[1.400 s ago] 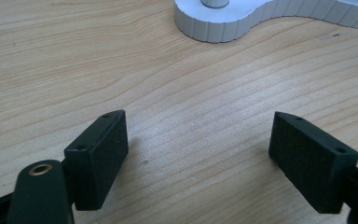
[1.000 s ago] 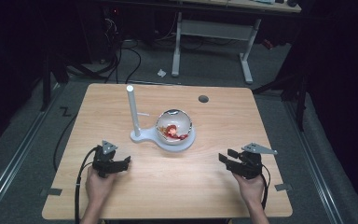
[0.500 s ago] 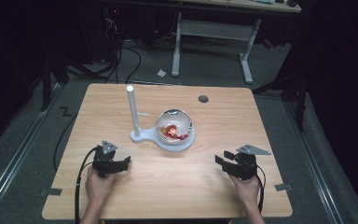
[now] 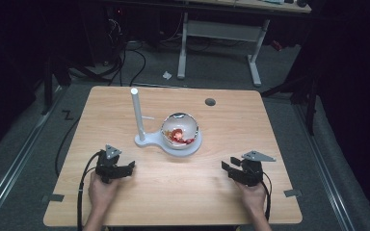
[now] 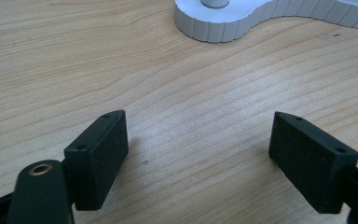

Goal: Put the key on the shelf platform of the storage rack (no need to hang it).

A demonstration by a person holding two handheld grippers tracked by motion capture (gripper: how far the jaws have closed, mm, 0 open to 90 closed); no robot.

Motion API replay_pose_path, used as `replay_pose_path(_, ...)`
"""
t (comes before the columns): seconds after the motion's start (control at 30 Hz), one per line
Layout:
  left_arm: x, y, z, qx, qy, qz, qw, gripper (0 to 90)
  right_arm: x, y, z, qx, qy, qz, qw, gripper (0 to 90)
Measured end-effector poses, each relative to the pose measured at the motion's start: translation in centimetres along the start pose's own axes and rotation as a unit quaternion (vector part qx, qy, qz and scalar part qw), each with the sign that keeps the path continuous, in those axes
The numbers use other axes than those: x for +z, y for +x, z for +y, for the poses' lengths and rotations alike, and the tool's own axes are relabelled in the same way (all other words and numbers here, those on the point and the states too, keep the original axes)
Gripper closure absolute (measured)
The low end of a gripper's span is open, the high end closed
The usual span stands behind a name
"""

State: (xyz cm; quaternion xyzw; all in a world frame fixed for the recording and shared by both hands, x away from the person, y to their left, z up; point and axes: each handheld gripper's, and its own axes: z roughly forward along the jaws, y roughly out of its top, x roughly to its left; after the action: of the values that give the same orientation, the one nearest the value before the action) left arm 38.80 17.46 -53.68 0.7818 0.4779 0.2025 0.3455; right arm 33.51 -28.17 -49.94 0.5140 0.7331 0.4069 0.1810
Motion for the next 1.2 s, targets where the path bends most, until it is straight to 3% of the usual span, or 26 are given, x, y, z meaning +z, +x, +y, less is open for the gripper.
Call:
replay_pose_path(0.43, 0.0, 0.0, 0.0, -0.001, 0.0, 0.0, 1.0, 20.1, 1.3, -0.6, -1.0, 0.005, 0.012, -0.015, 0.9998, 51.2)
replay_pose_path(0.9, 0.0, 0.0, 0.0, 0.0, 0.0, 0.0, 1.0, 20.1, 2.6, -0.8, -1.1, -0.028, 0.031, -0.059, 0.9974, 50.5)
replay_pose_path(1.2, 0.0, 0.0, 0.0, 0.0, 0.0, 0.0, 1.0, 20.1, 3.4, -1.0, -1.1, -0.029, 0.04, -0.072, 0.9962, 49.6)
